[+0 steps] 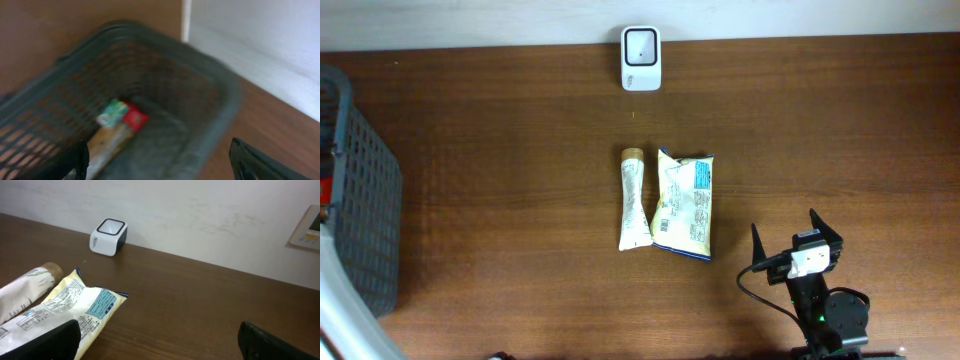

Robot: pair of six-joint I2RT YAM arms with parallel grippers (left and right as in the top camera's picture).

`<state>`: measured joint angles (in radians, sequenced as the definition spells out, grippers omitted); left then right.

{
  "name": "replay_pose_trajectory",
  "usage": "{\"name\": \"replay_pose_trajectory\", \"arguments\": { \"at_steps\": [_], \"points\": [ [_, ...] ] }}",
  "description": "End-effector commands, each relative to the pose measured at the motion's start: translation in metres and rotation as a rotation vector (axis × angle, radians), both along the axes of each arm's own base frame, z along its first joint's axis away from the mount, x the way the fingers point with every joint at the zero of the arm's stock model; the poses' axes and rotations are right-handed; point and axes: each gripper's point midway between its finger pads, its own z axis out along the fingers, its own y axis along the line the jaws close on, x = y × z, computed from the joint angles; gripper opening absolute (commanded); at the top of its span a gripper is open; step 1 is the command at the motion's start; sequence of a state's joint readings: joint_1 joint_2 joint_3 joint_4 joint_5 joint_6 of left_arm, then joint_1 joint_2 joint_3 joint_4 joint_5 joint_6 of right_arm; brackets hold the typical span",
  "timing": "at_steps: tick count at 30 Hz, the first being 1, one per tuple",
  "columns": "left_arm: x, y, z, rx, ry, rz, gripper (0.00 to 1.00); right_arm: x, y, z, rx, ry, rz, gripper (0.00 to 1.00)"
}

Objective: Scan the item barcode
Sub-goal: 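Reach the left gripper into the basket and grasp the red-topped package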

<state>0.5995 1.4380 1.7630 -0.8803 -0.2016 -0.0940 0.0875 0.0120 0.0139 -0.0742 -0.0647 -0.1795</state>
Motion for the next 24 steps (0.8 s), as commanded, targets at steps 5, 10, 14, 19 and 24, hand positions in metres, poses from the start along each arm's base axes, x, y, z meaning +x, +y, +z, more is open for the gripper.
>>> {"name": "replay_pose_trajectory", "arguments": {
  "at_steps": [5,10,14,19,24],
  "points": [
    [-0.019,0.080,-0.084,-0.160,0.115,0.162,0.90,0.000,0.000,-0.003,0.004,0.004,0.001,0.99],
    [-0.025,0.111,-0.138,-0.177,0.299,0.119,0.88,0.000,0.000,-0.003,0.004,0.004,0.001,0.99],
    [-0.035,0.125,-0.168,-0.182,0.375,0.098,0.90,0.000,0.000,-0.003,0.004,0.004,0.001,0.99],
    [-0.039,0.133,-0.215,-0.180,0.524,-0.006,0.92,0.000,0.000,-0.003,0.004,0.004,0.001,0.99],
    [-0.039,0.147,-0.237,-0.153,0.589,-0.064,0.93,0.000,0.000,-0.003,0.004,0.004,0.001,0.99]
  ]
}}
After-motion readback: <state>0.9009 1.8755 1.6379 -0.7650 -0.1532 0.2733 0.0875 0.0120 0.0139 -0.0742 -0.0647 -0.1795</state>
